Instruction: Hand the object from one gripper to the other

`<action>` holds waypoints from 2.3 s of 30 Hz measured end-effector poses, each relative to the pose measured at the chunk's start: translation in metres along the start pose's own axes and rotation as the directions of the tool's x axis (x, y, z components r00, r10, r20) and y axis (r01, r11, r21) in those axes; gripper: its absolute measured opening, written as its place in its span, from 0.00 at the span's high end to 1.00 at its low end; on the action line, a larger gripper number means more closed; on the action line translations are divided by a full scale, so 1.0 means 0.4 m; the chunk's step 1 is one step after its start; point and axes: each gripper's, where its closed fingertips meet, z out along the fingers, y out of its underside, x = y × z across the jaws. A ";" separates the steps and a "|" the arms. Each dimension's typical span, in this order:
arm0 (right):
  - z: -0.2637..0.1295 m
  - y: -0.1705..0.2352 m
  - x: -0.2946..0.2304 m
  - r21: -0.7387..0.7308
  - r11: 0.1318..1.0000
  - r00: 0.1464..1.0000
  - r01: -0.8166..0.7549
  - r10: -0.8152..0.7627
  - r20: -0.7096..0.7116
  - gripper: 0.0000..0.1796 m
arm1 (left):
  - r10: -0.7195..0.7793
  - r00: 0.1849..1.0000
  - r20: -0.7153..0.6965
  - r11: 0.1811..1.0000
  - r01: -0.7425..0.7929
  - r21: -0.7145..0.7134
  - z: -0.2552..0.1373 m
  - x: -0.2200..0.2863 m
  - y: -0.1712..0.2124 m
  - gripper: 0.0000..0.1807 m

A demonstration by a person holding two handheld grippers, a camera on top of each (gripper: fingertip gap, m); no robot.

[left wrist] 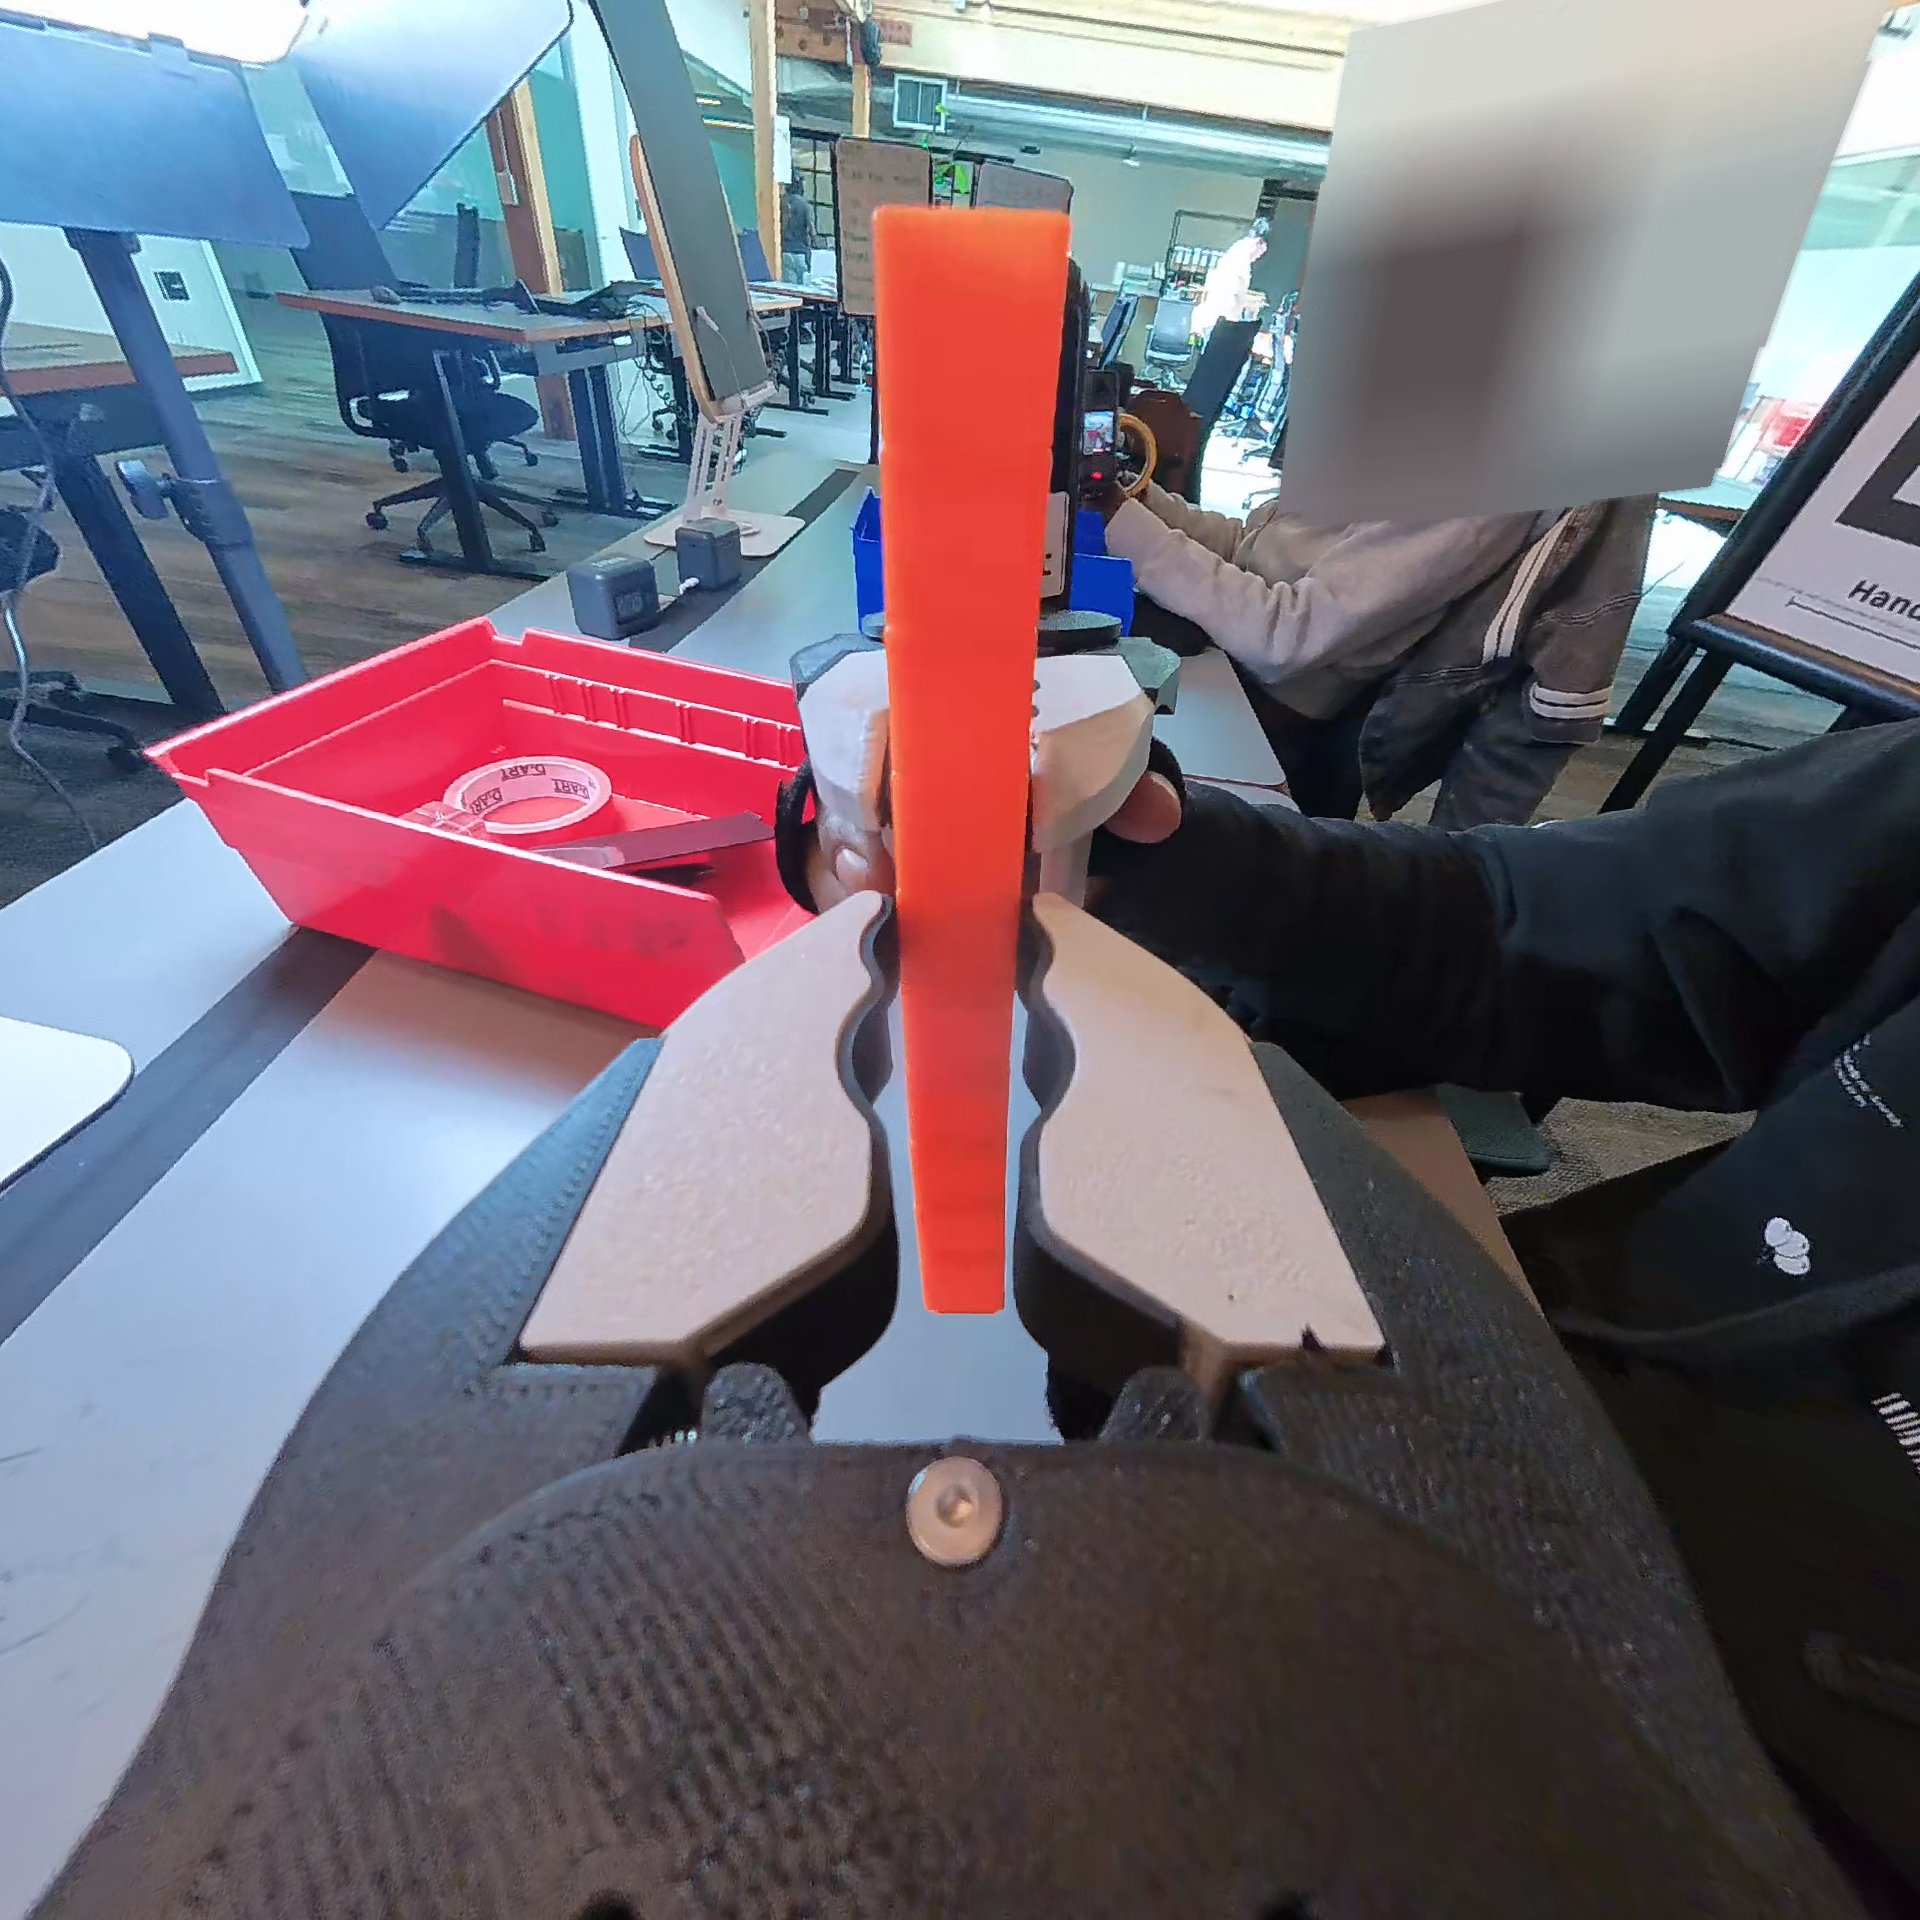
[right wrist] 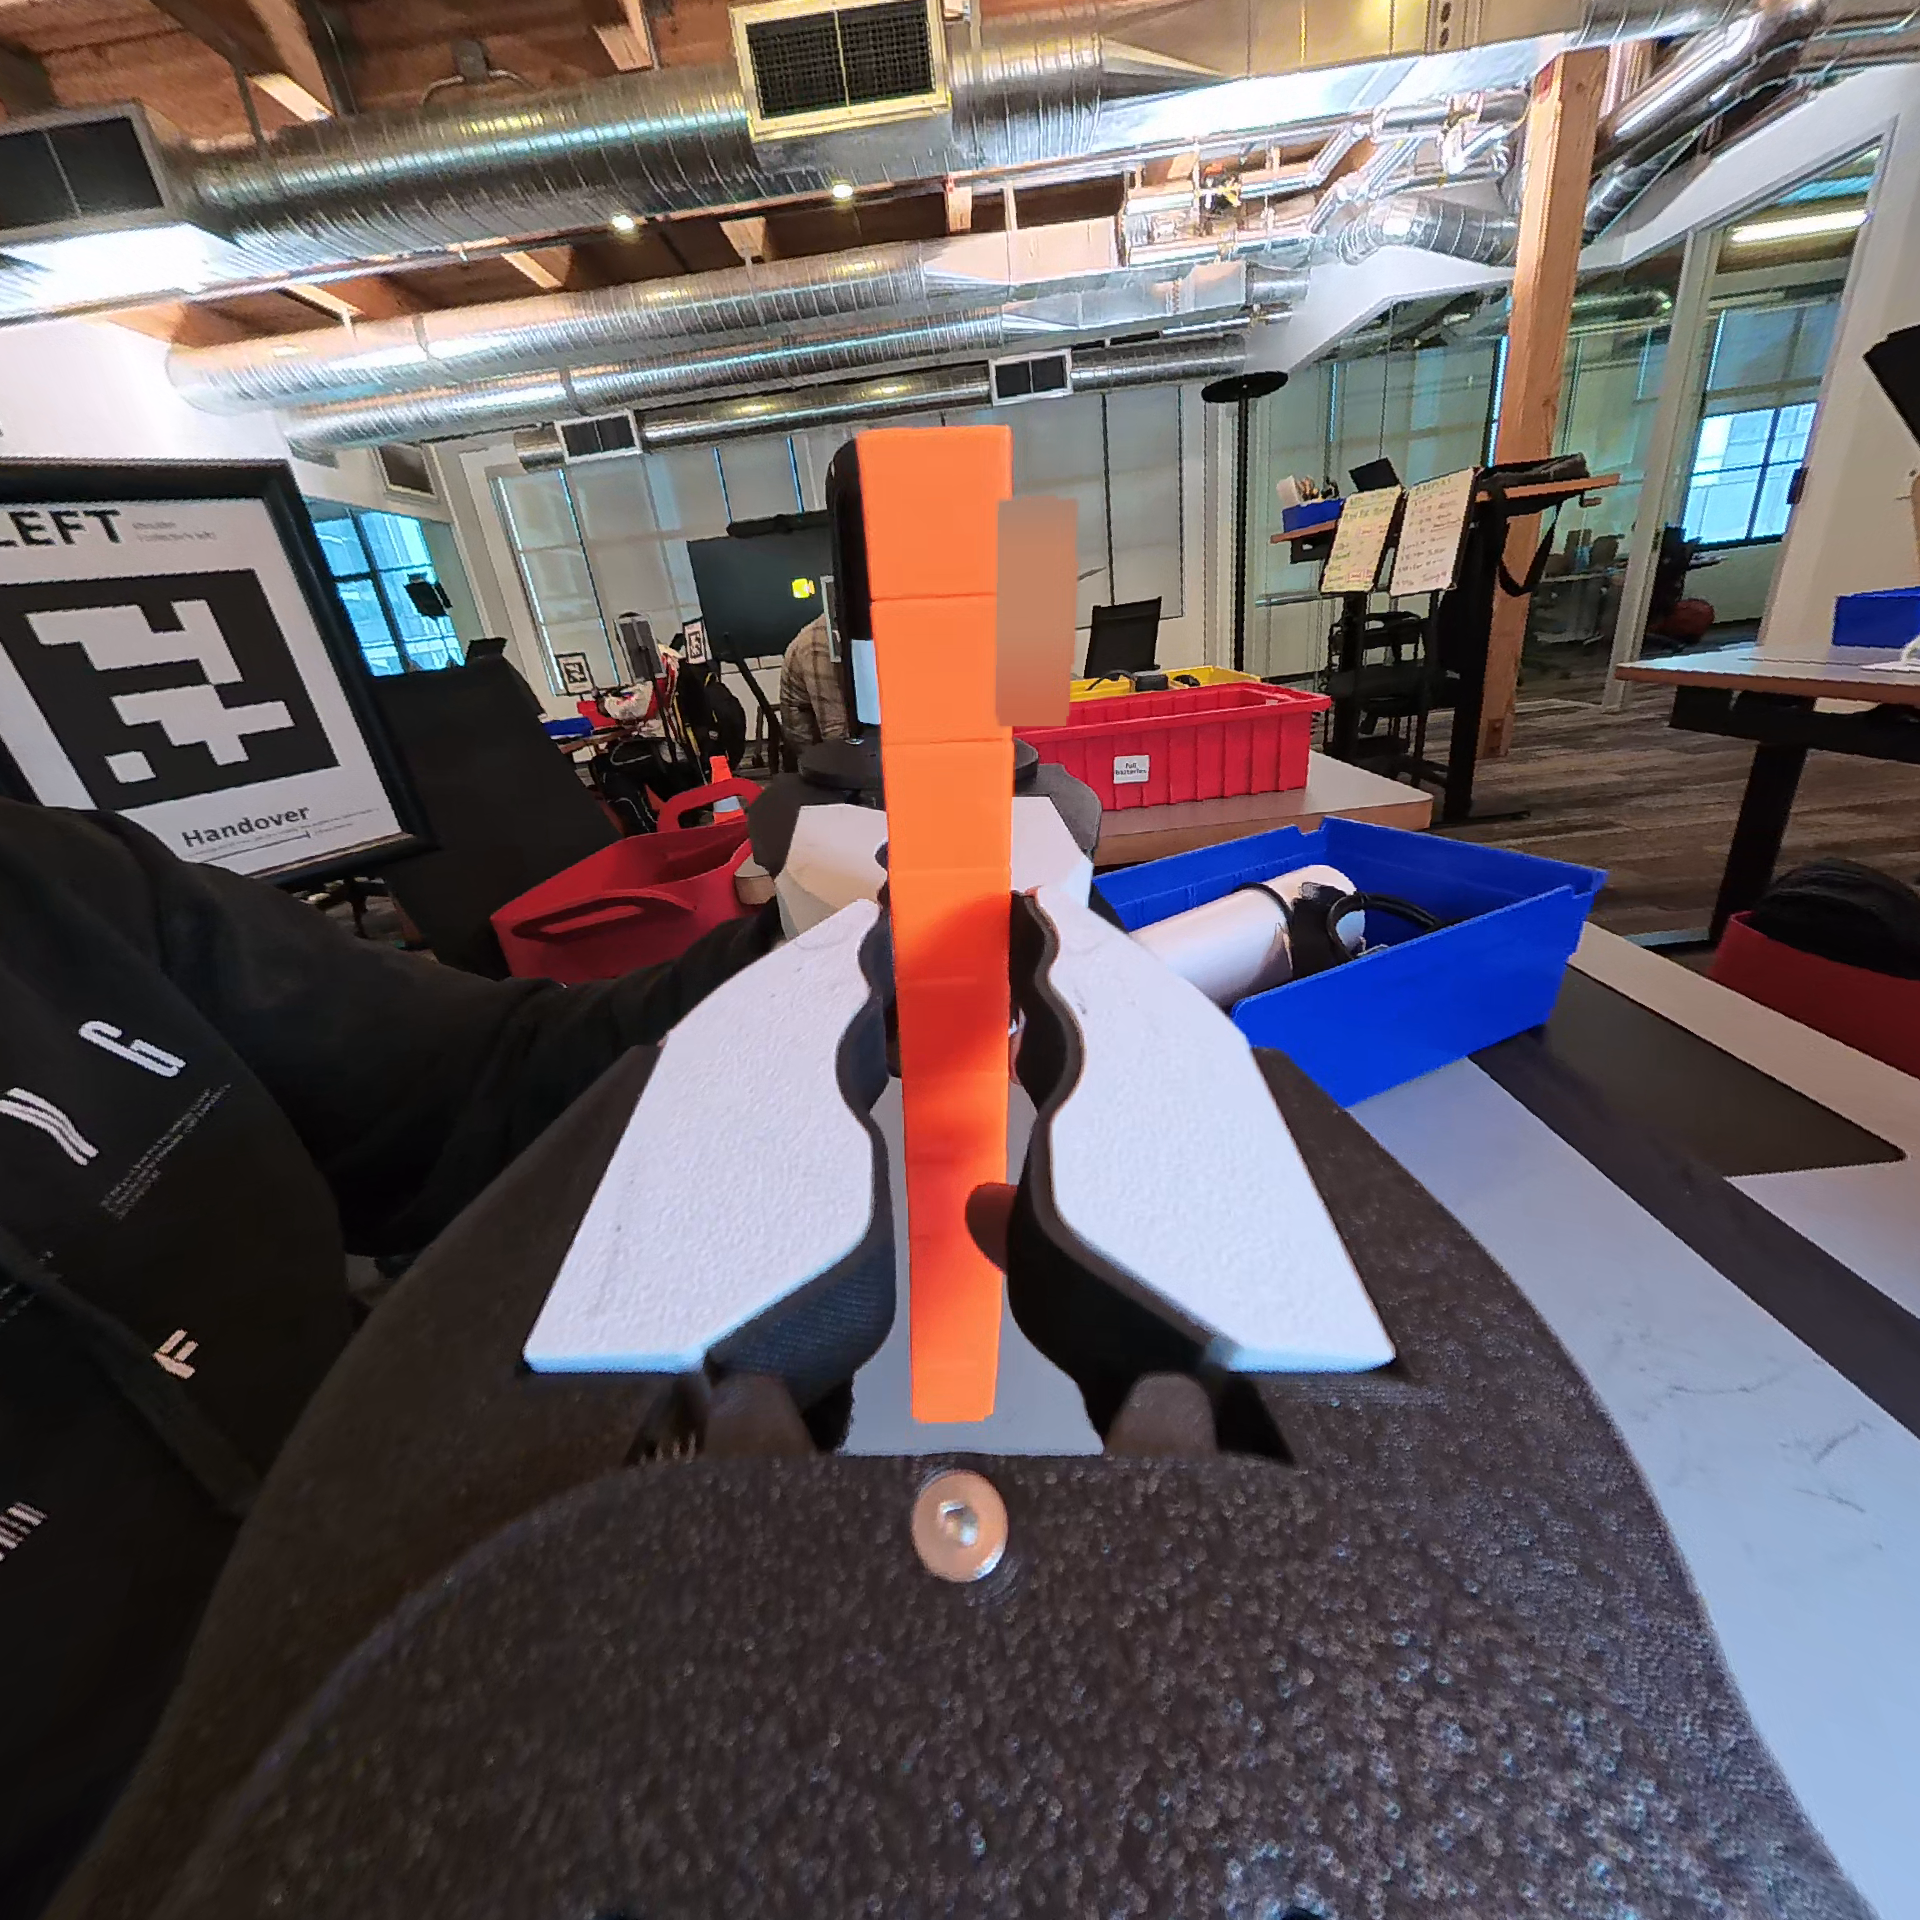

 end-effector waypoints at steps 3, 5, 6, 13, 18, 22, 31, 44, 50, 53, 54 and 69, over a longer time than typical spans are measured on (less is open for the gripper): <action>-0.005 -0.012 0.004 0.010 1.000 1.000 0.017 -0.017 -0.021 0.86 | 0.004 1.000 0.022 1.000 -0.004 0.014 -0.005 -0.007 -0.009 0.88; -0.016 -0.021 0.010 0.017 1.000 1.000 0.007 -0.007 -0.026 0.84 | -0.005 0.999 0.032 0.999 0.004 0.032 -0.018 -0.013 -0.019 0.88; -0.022 -0.020 0.012 0.009 1.000 1.000 0.004 -0.003 -0.023 0.83 | -0.012 0.999 0.037 0.999 0.010 0.044 -0.025 -0.018 -0.026 0.88; -0.018 0.035 0.033 -0.057 0.998 0.999 -0.030 0.029 -0.014 0.83 | -0.026 0.999 0.031 0.996 0.024 0.083 -0.049 -0.016 -0.052 0.88; 0.008 0.053 0.008 -0.079 0.996 0.999 -0.030 0.032 0.029 0.85 | -0.017 1.000 0.013 0.996 0.016 0.082 -0.036 0.001 -0.054 0.88; 0.018 0.046 -0.013 -0.059 0.997 0.996 -0.044 0.048 0.069 0.86 | -0.002 1.000 0.019 0.996 0.001 0.091 -0.035 0.004 -0.058 0.88; 0.028 0.048 -0.018 -0.072 0.997 0.998 -0.012 0.016 0.062 0.88 | 0.008 1.000 -0.002 0.992 -0.007 0.128 -0.022 0.016 -0.064 0.88; -0.010 0.022 0.002 -0.061 0.997 0.998 -0.044 0.047 0.046 0.88 | -0.003 0.999 -0.038 1.000 0.002 -0.006 0.005 0.003 0.015 0.80; -0.004 0.022 0.001 -0.048 0.998 0.998 -0.039 0.041 0.043 0.88 | 0.005 1.000 -0.019 1.000 -0.005 -0.003 0.012 0.002 0.013 0.88; -0.005 0.000 0.004 -0.008 1.000 1.000 -0.018 0.018 0.015 0.86 | 0.025 1.000 0.010 0.999 -0.025 0.028 0.005 -0.005 -0.003 0.88; -0.010 -0.009 0.004 0.005 1.000 1.000 -0.019 0.019 0.014 0.83 | 0.024 1.000 0.018 0.999 -0.025 0.046 -0.001 -0.008 -0.011 0.88; 0.021 0.065 0.009 -0.067 0.996 0.998 -0.055 0.057 0.036 0.88 | -0.013 1.000 0.016 0.990 0.010 0.142 -0.024 -0.010 -0.052 0.88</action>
